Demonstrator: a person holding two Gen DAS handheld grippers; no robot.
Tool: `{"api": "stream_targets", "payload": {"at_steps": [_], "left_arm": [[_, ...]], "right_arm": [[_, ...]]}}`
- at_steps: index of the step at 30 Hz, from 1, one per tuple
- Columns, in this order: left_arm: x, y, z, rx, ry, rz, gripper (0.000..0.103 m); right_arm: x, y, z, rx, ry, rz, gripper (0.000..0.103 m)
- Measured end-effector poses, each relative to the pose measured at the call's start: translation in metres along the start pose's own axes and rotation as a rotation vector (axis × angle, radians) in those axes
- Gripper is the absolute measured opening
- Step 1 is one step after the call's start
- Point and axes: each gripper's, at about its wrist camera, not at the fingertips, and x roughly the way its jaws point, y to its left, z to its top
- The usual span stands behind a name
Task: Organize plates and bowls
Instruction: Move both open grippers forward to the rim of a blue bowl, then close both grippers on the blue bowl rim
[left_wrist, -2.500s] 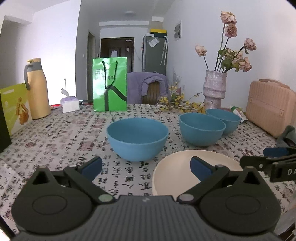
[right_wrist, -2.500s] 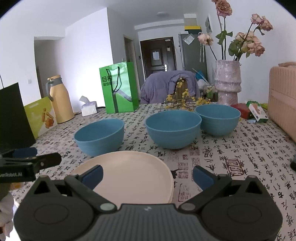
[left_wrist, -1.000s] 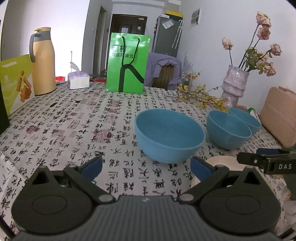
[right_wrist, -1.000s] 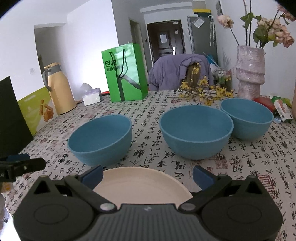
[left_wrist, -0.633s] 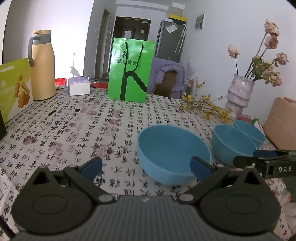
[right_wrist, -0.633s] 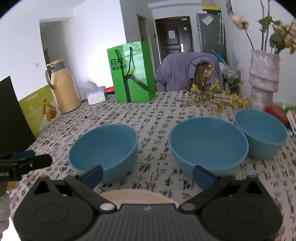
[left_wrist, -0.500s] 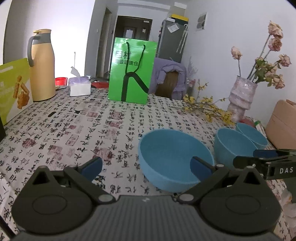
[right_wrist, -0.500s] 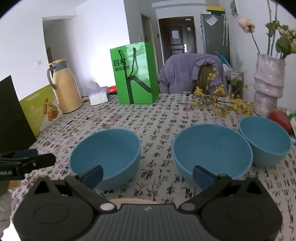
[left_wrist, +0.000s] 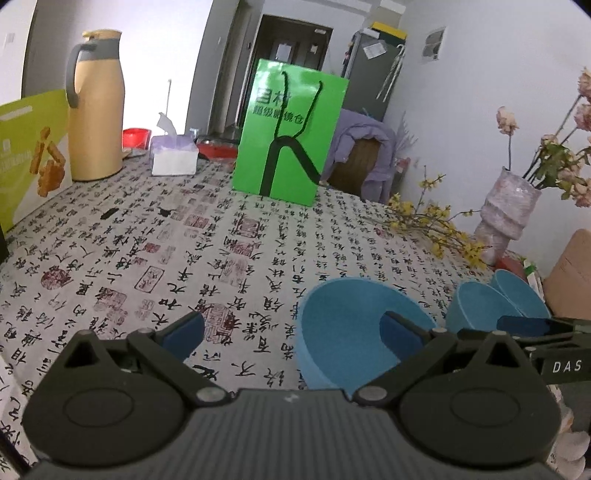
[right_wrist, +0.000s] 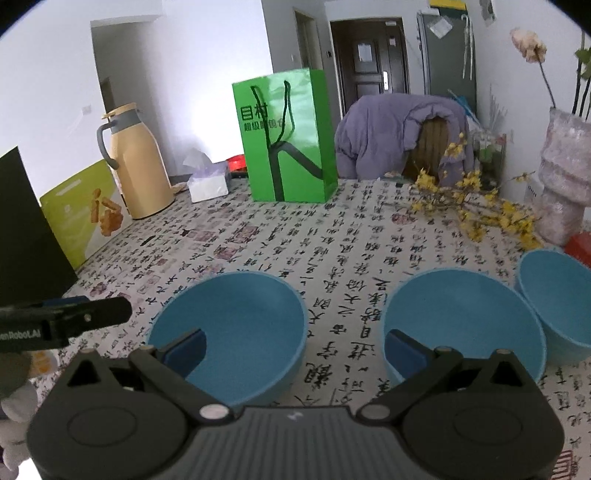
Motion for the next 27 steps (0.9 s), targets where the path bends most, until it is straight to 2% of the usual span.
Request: {"api": "stream_targets", "payload": {"at_steps": [7, 14, 27], "left_arm": [[0.020, 0.001, 0.009, -0.006, 0.054, 0.034, 0.103], [0.040, 0.004, 0.008, -0.046, 0.123, 0.030, 0.103], [0.056, 0.007, 0.005, -0.084, 0.204, 0.054, 0.103]], "right_arm": [[0.012, 0.001, 0.014, 0.026, 0.006, -0.017, 0.103], [0.024, -0.003, 0.024, 0.040, 0.027, -0.021, 0.103], [0.047, 0.000, 0.024, 0.044, 0.111, 0.019, 0.092]]}}
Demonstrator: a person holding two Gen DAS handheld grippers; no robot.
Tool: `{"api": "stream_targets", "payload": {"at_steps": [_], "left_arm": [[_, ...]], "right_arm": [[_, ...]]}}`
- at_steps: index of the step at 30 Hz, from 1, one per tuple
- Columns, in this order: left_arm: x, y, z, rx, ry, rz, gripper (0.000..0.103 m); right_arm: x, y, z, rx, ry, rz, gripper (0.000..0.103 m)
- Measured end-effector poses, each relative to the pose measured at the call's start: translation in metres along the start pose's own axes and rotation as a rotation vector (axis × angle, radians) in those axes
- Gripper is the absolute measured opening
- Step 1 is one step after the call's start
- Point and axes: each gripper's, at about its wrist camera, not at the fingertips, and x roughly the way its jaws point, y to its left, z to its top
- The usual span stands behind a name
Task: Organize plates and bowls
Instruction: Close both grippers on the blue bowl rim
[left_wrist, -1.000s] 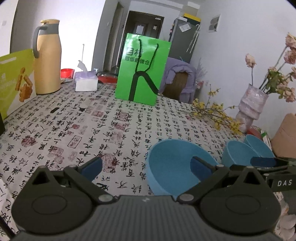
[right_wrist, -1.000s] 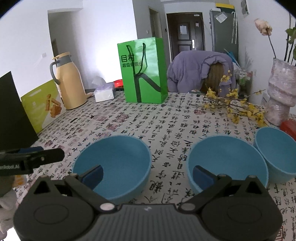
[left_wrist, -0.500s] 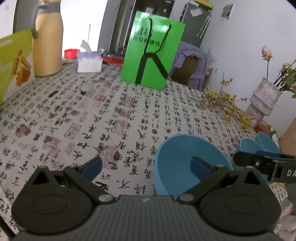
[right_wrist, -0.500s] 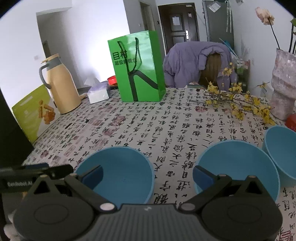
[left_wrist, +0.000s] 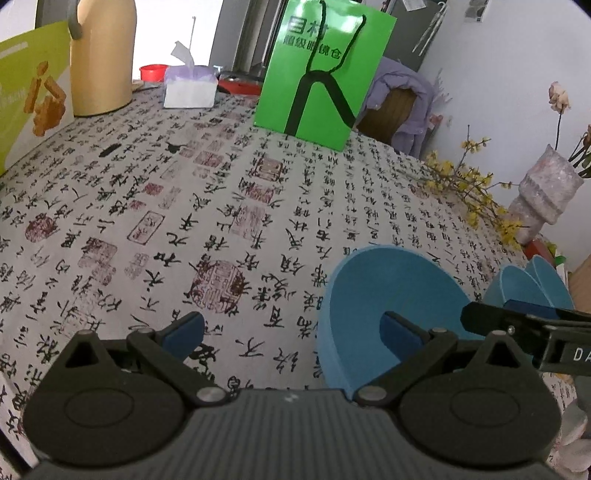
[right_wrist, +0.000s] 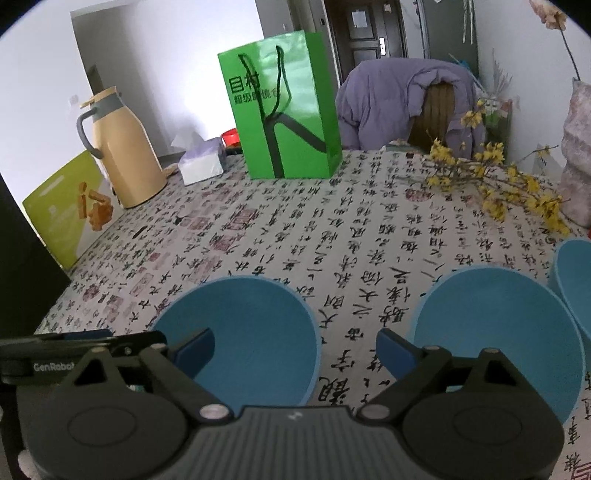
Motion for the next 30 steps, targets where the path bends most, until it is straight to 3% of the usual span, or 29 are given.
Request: {"api": "stream_targets", "payload": {"at_steps": [12, 20, 30], "left_arm": [[0.012, -0.003, -0.005, -0.012, 0.040, 0.008, 0.101], [0.018, -0.009, -0.007, -0.003, 0.060, -0.003, 0.089], [0.027, -0.016, -0.010, 0.000, 0.088, -0.005, 0.079]], "right_arm": [[0.019, -0.002, -0.002, 0.009, 0.090, 0.029, 0.059], [0.035, 0.001, -0.005, -0.008, 0.139, 0.013, 0.056], [0.055, 0.003, -0.009, -0.004, 0.217, 0.018, 0.043]]}}
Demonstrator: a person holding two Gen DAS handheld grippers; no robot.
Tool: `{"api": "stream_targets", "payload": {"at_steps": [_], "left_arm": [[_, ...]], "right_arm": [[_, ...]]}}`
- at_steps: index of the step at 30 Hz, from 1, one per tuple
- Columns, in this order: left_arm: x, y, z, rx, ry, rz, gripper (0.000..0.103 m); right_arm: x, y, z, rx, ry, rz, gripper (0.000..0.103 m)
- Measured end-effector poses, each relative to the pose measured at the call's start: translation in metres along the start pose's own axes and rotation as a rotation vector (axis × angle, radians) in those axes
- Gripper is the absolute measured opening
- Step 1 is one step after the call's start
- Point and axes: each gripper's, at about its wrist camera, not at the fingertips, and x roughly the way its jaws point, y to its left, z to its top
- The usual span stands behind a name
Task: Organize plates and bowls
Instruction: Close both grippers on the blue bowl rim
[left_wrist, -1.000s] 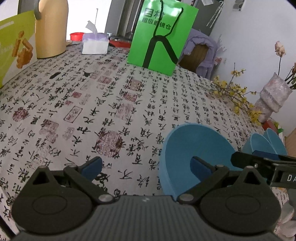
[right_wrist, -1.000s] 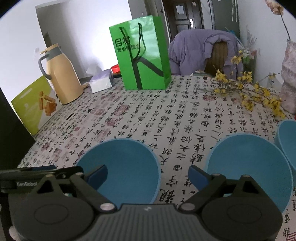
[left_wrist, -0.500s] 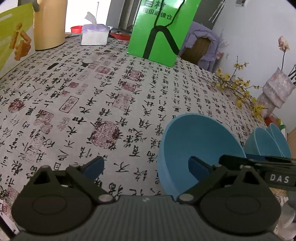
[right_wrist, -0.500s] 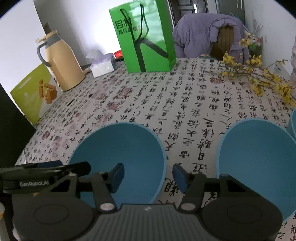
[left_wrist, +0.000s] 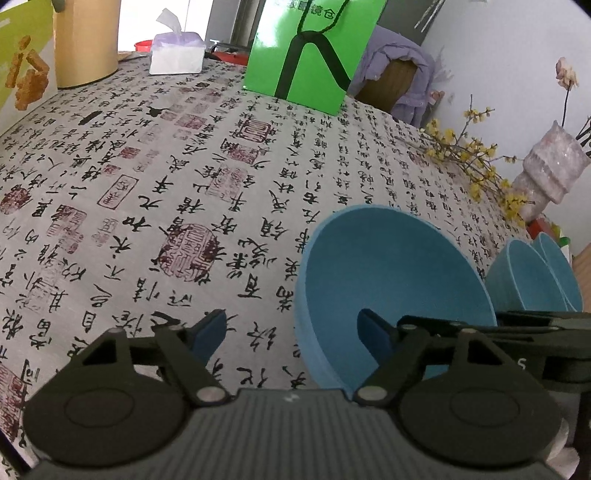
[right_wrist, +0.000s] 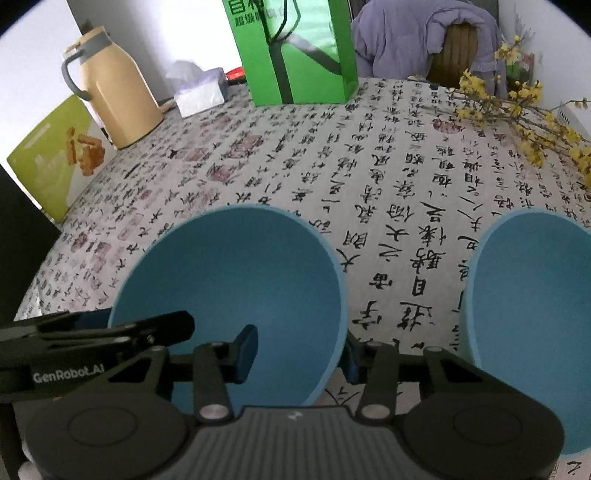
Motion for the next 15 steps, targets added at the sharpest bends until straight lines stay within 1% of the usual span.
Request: {"api": "stream_targets", "payload": {"at_steps": [4, 6, 11, 15], "left_arm": [[0.0037, -0.0014, -0.0005, -0.001, 0.012, -0.006, 0.074], [0.0053, -0.0022, -0.0008, -0.003, 0.016, -0.006, 0.072], [0.0079, -0.0042, -0.0010, 0.001, 0.026, -0.009, 0.059], [0.0080, -0.0053, -0.0008, 0.005, 0.024, -0.008, 0.052]], "right_arm": [[0.0017, -0.0022, -0.0002, 0.009, 0.004, 0.000, 0.039], [0.0022, -0.0040, -0.0005, 0.019, 0.005, -0.001, 0.035], [0.0021, -0.0071, -0.0003, 0.034, 0.007, -0.011, 0.027], [0.0017, -0.0075, -0.0006, 0.037, 0.007, -0.018, 0.023]]}}
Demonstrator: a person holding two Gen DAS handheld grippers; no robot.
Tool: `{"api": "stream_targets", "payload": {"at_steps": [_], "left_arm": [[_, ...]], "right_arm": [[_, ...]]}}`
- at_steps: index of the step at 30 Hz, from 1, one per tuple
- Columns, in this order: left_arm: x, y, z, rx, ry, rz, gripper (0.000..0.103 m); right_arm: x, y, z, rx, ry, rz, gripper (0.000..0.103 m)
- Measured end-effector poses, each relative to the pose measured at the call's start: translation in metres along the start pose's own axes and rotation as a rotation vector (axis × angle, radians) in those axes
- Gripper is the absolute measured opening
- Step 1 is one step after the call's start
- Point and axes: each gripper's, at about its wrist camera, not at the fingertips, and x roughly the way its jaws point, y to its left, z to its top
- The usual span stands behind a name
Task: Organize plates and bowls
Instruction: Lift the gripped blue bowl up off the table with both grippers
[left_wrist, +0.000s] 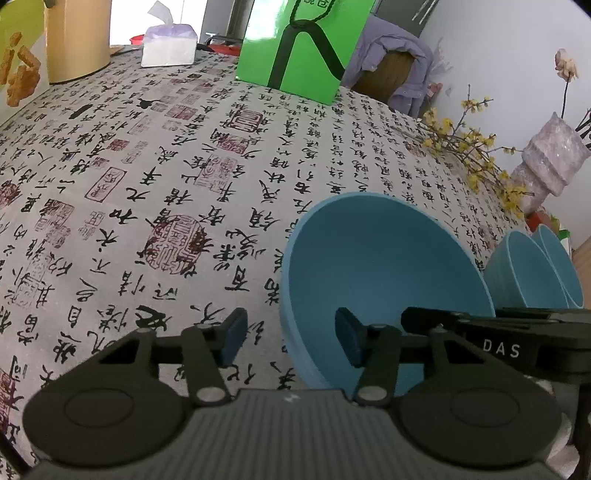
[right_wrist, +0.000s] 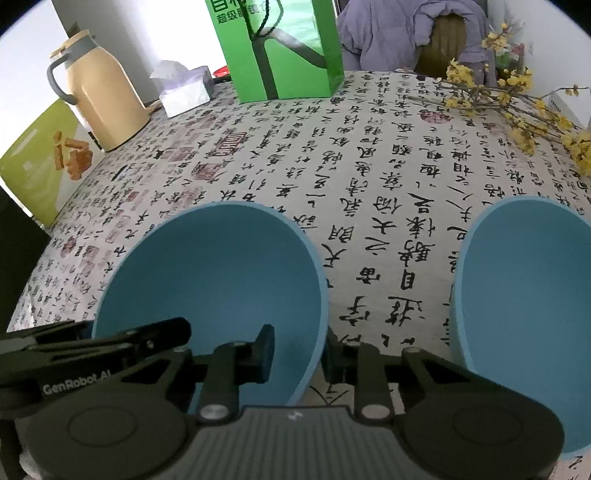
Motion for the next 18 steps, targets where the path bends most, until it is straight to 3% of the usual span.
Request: {"api": "stream_targets", "payload": {"at_steps": [8, 12, 18], "left_arm": [[-0.0052, 0.0011, 0.0011, 0.003, -0.027, 0.033, 0.051], [-0.0060, 0.0038, 0.0016, -0.004, -0.024, 0.041, 0.045], [-0.0051, 0.0033, 0.0011, -0.003, -0.011, 0.029, 0.020]], "right_arm": [[-0.0060, 0.0013, 0.0003, -0.003, -0.019, -0.025, 0.018], [-0.0087, 0.0010, 0.0005, -0.004, -0.026, -0.031, 0.015], [-0.0087, -0.0005, 0.0001, 0.003, -0.022, -0.030, 0.010]]}}
